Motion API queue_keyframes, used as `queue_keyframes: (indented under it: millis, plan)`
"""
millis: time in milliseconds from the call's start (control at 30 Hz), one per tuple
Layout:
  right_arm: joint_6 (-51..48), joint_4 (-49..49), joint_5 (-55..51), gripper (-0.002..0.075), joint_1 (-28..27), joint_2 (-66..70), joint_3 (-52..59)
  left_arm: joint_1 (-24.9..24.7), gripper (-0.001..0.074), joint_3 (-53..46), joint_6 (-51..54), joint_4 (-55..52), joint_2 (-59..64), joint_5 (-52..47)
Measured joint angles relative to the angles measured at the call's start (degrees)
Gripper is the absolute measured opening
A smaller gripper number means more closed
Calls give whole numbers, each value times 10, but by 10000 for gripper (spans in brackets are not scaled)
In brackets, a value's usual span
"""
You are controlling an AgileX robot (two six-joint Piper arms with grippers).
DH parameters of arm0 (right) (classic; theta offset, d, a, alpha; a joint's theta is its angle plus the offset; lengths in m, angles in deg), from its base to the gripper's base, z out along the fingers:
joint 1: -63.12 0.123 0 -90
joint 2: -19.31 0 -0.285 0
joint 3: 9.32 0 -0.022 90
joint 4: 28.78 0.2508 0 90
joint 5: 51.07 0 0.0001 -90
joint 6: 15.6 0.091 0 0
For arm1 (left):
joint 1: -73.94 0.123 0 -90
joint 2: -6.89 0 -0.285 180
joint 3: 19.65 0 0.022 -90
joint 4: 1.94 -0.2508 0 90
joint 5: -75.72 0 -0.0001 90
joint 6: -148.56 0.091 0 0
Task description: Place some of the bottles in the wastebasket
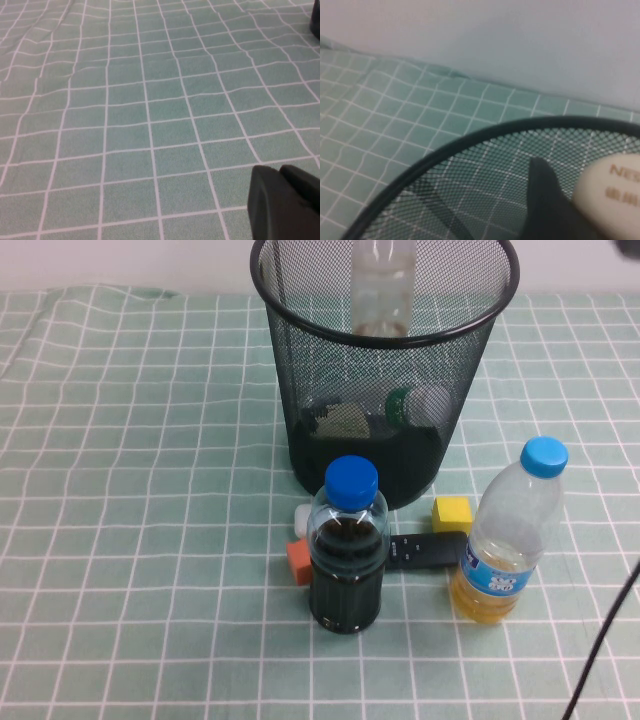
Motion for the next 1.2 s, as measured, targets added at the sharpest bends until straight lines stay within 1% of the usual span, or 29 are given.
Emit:
queue_keyframes:
  millis: [33, 100, 167, 233, 267, 300, 333, 400, 467, 567, 633, 700, 733, 867, 933, 1200]
  plan:
    - [0, 5, -1, 106, 0, 8, 0, 0, -4, 0, 0, 0, 0, 0]
    - [0, 4, -4, 216, -1, 17, 0, 0, -4, 0, 0, 0, 0, 0]
    - [0, -13, -1, 349, -1, 23, 0, 0, -4, 0, 0, 0, 0, 0]
    - [1, -26, -1, 500, -1, 24, 0, 0, -4, 0, 0, 0, 0, 0]
    - [5, -30, -3, 542, -1, 24, 0, 0, -4, 0, 0, 0, 0, 0]
    - [9, -31, -11, 569, -1, 20, 0, 0, -4, 0, 0, 0, 0, 0]
    - [8, -31, -24, 568, -1, 14, 0, 0, -4, 0, 0, 0, 0, 0]
    - [8, -31, -53, 536, -1, -2, 0, 0, -4, 0, 0, 0, 0, 0]
    - [8, -32, -96, 465, -1, -24, 0, 0, -4, 0, 0, 0, 0, 0]
    - [6, -32, -168, 293, -1, -60, 0, 0, -4, 0, 0, 0, 0, 0]
    - [-1, -32, -209, 150, -1, -81, 0, 0, -4, 0, 0, 0, 0, 0]
    - [-1, -32, -238, 32, -1, -96, 0, 0, -4, 0, 0, 0, 0, 0]
    - [0, -32, -250, -11, -1, -103, 0, 0, -4, 0, 0, 0, 0, 0]
    - [6, -43, -257, -6, -1, -132, 0, 0, -4, 0, 0, 0, 0, 0]
    - [-24, -55, -257, -6, -1, -143, 0, 0, -4, 0, 0, 0, 0, 0]
    - [-29, -106, -257, -6, -1, -202, 0, 0, -4, 0, 0, 0, 0, 0]
